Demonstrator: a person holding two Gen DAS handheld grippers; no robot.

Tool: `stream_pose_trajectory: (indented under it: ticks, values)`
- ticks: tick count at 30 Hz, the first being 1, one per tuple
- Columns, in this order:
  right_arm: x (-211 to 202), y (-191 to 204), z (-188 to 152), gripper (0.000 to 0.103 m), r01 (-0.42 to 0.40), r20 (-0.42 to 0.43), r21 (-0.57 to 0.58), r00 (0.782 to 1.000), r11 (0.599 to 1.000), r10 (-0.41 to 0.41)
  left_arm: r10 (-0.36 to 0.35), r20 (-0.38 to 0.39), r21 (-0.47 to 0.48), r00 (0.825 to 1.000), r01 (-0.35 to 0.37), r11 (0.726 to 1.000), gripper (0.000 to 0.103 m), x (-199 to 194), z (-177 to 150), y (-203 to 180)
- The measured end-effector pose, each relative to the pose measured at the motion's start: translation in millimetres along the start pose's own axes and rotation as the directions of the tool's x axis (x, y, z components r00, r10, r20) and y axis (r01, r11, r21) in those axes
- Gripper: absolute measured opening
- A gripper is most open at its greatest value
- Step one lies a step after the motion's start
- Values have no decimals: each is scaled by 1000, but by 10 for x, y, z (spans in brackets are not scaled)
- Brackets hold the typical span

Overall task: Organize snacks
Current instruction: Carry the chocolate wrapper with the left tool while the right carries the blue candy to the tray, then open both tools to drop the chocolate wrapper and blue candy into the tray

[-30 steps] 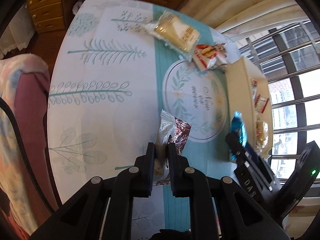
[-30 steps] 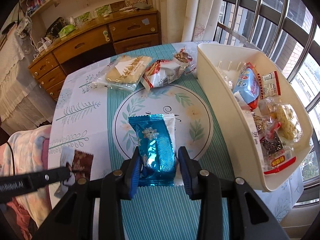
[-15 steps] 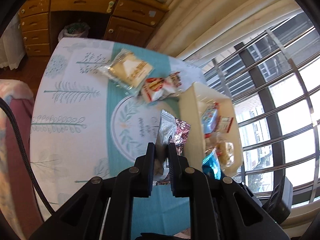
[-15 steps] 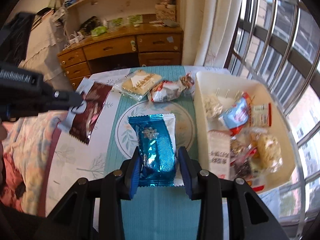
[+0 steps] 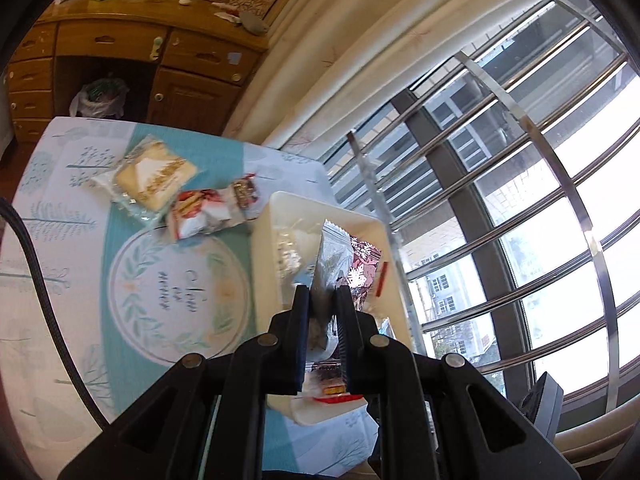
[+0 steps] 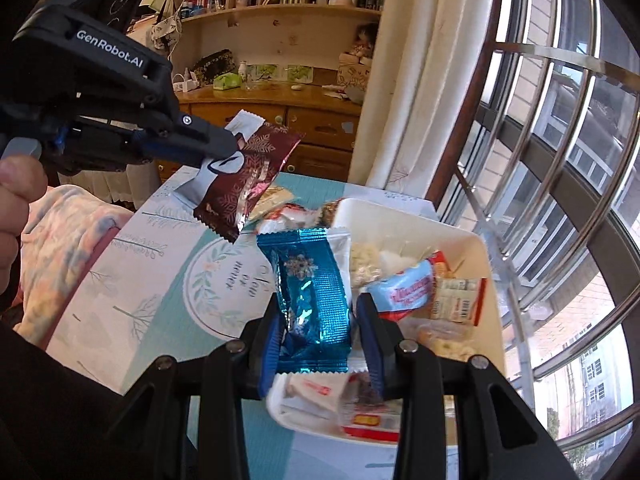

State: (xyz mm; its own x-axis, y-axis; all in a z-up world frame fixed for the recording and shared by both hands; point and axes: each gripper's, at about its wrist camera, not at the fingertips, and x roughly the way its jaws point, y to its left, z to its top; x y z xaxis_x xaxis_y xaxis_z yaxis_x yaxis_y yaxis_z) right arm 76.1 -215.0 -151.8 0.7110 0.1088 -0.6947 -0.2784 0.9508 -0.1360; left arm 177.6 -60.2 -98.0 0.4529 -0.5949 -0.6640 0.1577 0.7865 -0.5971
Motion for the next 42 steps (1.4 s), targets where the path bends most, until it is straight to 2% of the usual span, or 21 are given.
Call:
stream_pose_trajectory:
  ticks: [13,14,16,17,18,19,21,26,34,42]
  values:
    - [15,-734,-176,37,48,-27,-14,998,999,-48,-79,-32,9,996,79,997,13,657,-87,-594]
    - [16,-767,-195,38,61,-29,-14,998,998,-61,-76,-36,10,996,77,997,15,689,-96,-620]
    - [32,-830,-212,41,76,-37,-11,996,997,-77,-72,-38,4,997,72,997,38,738,-109,-656]
    - [35,-857,-223,43,79,-40,-7,996,997,-79,-59,-38,3,998,60,998,46,754,-120,-677]
    - [34,-875,-230,47,78,-40,-2,996,997,-78,-36,-36,7,999,36,999,58,754,-121,-684]
    - [29,-892,-237,50,77,-37,4,996,997,-77,-8,-32,15,999,9,1000,64,745,-127,-694]
    - [24,-898,-244,52,73,-35,9,997,997,-73,35,-23,26,999,-35,999,69,717,-136,-700]
    - [19,-828,-258,54,47,-43,6,998,999,-47,138,-18,19,990,-137,990,73,638,-131,-620]
    - [40,-704,-219,54,41,-74,40,997,998,-38,249,-29,-25,968,-249,968,79,412,-228,-303]
    - [147,-508,-199,54,32,-161,158,987,987,-6,300,-59,-48,952,-303,952,80,73,-405,187]
